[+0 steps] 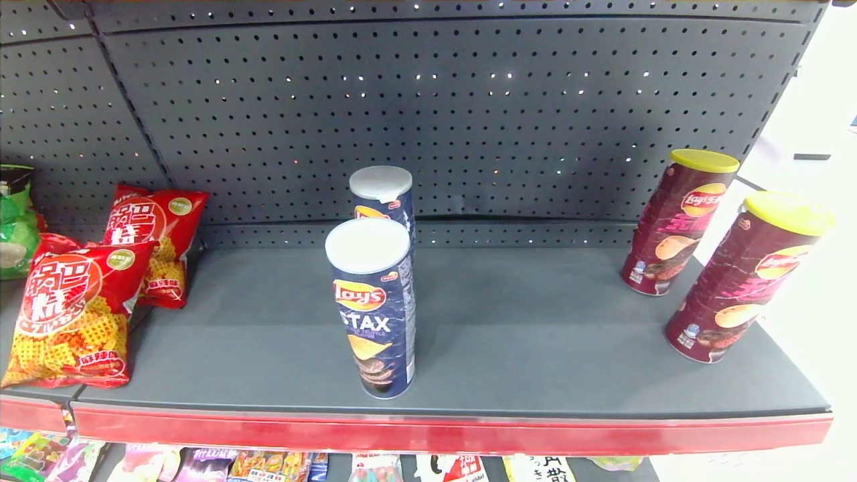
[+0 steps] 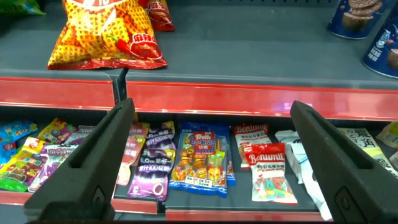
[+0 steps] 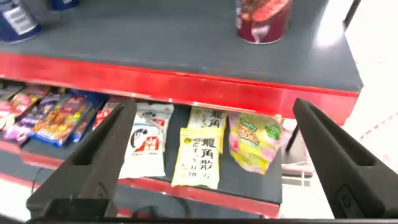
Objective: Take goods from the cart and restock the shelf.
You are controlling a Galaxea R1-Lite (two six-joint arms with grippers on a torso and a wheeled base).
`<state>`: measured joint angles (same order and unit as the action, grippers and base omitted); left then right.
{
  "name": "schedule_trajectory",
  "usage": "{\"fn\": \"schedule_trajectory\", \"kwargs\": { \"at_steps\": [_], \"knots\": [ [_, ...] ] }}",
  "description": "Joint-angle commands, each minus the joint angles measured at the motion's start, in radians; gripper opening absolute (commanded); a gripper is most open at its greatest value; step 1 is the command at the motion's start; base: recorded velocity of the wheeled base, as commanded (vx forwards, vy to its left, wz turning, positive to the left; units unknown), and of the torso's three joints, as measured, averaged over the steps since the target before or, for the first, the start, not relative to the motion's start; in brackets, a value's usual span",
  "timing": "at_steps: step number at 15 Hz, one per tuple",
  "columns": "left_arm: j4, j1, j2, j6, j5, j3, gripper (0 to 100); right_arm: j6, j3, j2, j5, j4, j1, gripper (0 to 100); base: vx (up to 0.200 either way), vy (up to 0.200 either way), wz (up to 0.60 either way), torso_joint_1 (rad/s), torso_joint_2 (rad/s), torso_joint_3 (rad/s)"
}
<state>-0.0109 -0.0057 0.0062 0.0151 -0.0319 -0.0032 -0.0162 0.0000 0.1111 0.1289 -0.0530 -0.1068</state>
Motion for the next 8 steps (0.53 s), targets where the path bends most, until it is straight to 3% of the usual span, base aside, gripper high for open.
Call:
{"fn": "schedule_trajectory", "kwargs": {
  "at_steps": [1, 3, 8],
  "knots": [
    [0.0, 0.0, 0.001, 0.0, 0.0, 0.0, 100, -0.002, 0.0, -0.013, -0.002, -0.001, -0.004, 100, 0.0, 0.0, 0.0, 0.0, 0.0, 0.0],
    [0.0, 0.0, 0.001, 0.0, 0.0, 0.0, 100, 0.002, 0.0, -0.013, 0.003, -0.002, 0.001, 100, 0.0, 0.0, 0.0, 0.0, 0.0, 0.0],
    [0.0, 0.0, 0.001, 0.0, 0.0, 0.0, 100, 0.005, 0.0, -0.064, 0.005, -0.002, 0.133, 100, 0.0, 0.0, 0.0, 0.0, 0.0, 0.0]
  ]
}}
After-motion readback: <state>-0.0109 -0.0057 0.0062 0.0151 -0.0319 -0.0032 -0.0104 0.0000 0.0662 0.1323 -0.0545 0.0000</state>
